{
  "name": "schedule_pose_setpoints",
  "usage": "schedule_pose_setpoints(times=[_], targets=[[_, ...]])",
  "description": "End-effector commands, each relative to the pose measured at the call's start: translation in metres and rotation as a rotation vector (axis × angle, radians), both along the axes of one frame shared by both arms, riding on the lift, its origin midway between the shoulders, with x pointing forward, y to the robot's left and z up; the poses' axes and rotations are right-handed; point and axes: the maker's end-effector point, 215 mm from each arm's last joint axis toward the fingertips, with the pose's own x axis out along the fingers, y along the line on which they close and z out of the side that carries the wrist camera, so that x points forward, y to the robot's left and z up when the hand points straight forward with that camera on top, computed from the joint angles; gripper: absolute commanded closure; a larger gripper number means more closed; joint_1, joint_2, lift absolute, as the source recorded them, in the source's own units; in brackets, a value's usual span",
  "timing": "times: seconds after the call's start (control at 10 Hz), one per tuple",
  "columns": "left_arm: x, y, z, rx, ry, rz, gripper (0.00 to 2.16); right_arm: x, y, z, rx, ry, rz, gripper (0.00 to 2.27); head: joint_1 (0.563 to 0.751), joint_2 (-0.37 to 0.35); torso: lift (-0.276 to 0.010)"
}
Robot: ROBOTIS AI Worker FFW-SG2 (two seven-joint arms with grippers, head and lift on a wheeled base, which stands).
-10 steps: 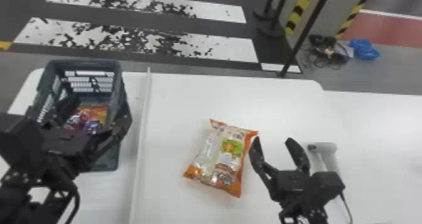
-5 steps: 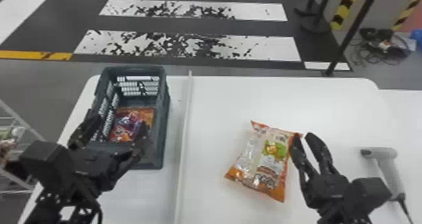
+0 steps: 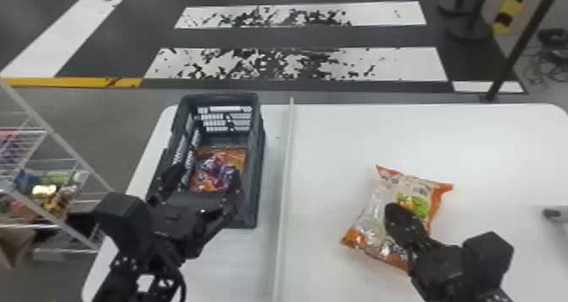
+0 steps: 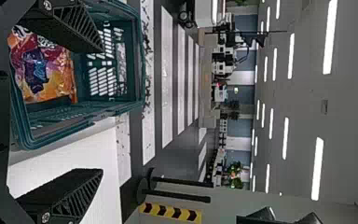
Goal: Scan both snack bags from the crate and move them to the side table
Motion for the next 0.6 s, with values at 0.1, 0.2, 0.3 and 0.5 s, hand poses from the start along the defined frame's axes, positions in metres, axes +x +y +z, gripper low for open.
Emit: schedule_pose_setpoints(times=[0.1,0.2,0.3,0.5], targets=[[-0.002,-0.001,-0.007,-0.013,0.013,-0.003,0.09,0.003,0.021,-0.023,-0.036,0.055,0.066,2.13,0.695,0.17,-0.075],[-0.003,-0.002,-0.008,-0.015,0.016,-0.007,0.09,0.007,0.026,-0.029,-0.052,0.065,0.081,2.13,0.695,0.176,-0.075],[-0.003,-0.004,-0.008,-0.015,0.017,-0.011,0.09,0.011,0.028,-0.033,-0.063,0.072,0.088,2.13,0.695,0.185,-0.075],[-0.003,-0.005,-0.01,-0.018,0.021,-0.017,0.09,0.008,0.032,-0.048,-0.092,0.121,0.107,2.13,0.695,0.191,-0.075]])
